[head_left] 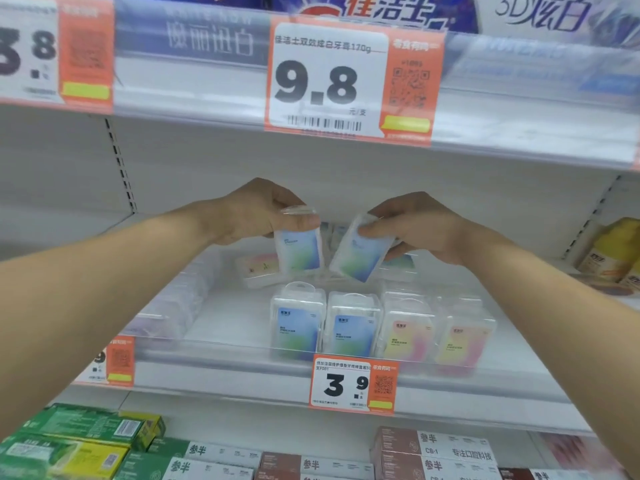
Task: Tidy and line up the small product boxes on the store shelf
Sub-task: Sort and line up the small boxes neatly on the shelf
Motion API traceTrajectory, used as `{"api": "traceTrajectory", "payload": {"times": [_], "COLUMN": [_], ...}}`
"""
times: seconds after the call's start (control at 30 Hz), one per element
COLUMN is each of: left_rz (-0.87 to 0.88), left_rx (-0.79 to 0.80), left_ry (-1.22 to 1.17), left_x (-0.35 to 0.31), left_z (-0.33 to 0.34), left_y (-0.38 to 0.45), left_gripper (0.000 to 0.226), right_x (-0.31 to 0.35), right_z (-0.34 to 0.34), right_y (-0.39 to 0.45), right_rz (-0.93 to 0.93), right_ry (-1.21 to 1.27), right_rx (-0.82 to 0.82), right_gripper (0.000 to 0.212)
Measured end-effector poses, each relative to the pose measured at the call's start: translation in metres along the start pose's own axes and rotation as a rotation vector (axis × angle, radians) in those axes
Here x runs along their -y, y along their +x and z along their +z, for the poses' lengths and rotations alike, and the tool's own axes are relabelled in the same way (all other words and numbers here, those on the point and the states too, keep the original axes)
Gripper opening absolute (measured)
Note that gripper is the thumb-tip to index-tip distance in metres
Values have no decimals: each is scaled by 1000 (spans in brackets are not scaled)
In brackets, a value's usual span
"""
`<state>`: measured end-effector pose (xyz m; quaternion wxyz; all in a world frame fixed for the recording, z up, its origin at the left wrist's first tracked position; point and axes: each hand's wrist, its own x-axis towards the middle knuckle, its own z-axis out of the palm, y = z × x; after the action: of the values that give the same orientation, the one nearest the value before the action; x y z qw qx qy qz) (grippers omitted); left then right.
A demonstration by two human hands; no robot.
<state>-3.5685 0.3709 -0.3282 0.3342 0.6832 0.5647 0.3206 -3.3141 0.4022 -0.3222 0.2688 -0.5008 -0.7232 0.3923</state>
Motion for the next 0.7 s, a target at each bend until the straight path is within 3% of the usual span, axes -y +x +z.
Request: {"api": "traceTrajectory", "payload": {"times": [0.13,0.27,0.37,0.47,0.7], "left_rz": [-28,-215,-273,-307,-292], "left_rx": [195,399,486,484,502], "left_ry": [182,284,235,117,135], "left_x": [3,12,10,6,-2], "left_z": [11,18,18,19,21], "left_y": [-4,-4,-5,-7,-16], "left_gripper": [47,57,56,43,35], "right_x": [4,3,0,-1,8], "right_z": [12,22,27,29,21], "right_y": [0,2,7,9,3], "right_rz": [29,93,160,182,212], "right_ry": [-119,-196,-251,-251,-294], "right_rx": [137,270,392,442,510], "right_gripper": [36,32,37,36,24]}}
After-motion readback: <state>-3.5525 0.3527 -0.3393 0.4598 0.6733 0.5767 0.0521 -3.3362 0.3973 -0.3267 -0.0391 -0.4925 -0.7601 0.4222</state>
